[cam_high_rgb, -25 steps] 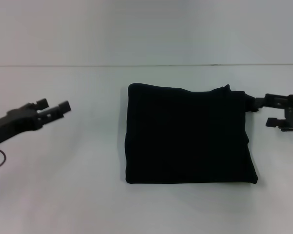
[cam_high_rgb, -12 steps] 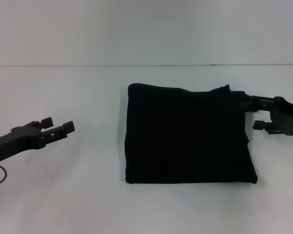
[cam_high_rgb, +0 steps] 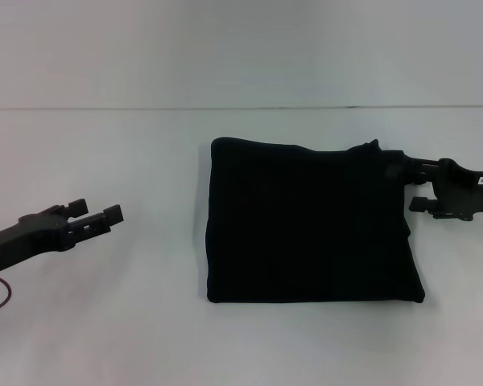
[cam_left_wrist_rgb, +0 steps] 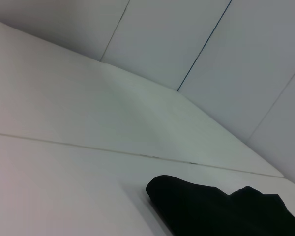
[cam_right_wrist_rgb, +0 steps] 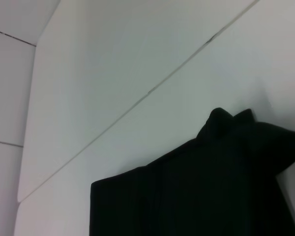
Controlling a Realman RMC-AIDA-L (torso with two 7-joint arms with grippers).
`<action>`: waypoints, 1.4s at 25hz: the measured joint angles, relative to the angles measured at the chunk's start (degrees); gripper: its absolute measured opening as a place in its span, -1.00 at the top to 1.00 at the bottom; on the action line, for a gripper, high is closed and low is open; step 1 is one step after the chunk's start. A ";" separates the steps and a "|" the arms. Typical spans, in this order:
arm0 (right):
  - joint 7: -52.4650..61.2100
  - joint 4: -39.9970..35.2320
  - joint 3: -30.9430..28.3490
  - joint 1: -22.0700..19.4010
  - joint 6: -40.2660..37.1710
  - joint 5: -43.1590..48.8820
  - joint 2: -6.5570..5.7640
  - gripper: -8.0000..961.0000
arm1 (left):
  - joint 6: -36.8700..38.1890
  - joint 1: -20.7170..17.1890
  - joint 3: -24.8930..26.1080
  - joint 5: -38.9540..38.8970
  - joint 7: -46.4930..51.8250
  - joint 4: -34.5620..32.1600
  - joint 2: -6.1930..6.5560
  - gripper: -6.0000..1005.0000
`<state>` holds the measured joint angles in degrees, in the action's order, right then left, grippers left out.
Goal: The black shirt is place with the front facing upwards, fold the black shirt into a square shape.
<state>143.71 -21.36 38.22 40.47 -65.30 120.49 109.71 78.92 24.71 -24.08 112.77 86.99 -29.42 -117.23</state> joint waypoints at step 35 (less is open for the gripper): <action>-3.20 -0.66 3.15 2.74 11.56 0.56 3.09 0.94 | 1.42 0.54 0.11 -0.45 0.07 -0.02 -0.13 -0.91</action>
<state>140.52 -22.02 41.37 43.22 -53.75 121.05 112.80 80.34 25.25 -23.97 112.32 87.06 -29.44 -117.36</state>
